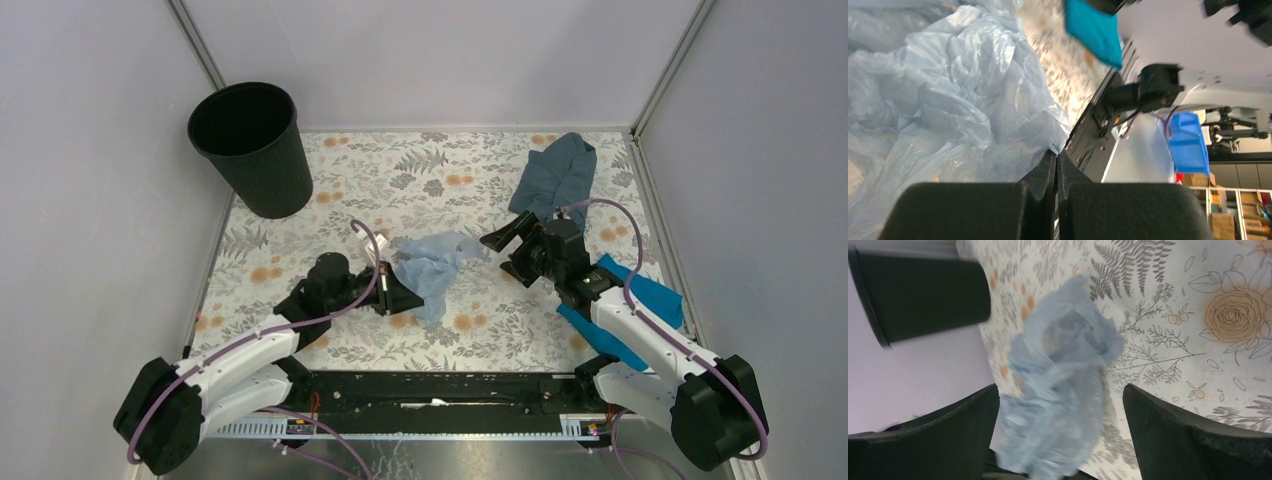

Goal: Put the trash bags into the trash bin

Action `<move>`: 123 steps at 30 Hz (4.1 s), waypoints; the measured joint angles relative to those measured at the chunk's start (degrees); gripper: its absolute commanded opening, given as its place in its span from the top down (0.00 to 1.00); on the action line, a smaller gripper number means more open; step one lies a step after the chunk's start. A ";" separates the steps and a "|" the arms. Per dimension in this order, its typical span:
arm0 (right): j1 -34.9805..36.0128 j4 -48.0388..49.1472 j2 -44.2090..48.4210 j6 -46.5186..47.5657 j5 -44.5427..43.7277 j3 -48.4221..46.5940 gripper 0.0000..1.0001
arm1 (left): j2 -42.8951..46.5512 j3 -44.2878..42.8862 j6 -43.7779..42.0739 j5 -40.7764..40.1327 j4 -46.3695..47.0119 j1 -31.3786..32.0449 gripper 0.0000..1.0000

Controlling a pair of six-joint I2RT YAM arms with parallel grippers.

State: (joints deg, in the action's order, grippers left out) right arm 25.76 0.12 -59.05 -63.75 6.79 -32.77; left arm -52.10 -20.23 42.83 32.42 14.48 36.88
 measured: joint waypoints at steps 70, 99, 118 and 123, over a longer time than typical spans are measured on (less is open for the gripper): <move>-2.32 55.84 -20.46 10.86 11.43 11.10 1.00 | -29.86 -24.37 -6.82 -17.27 -15.74 2.10 0.76; -2.36 2.08 5.18 37.13 8.83 -3.06 1.00 | -1.51 -21.11 -6.29 -25.42 -31.23 1.70 0.03; -2.36 1.92 6.71 36.92 9.31 -2.86 1.00 | -6.23 -11.91 33.68 -25.35 -47.41 -9.16 0.10; -2.36 2.49 6.84 36.46 9.51 -1.55 1.00 | -11.67 -12.46 39.32 -21.84 -50.29 -9.16 0.15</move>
State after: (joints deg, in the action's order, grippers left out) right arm 23.40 2.61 -52.21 -27.29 16.29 -34.33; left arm -63.77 -32.69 82.15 10.59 -35.81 27.73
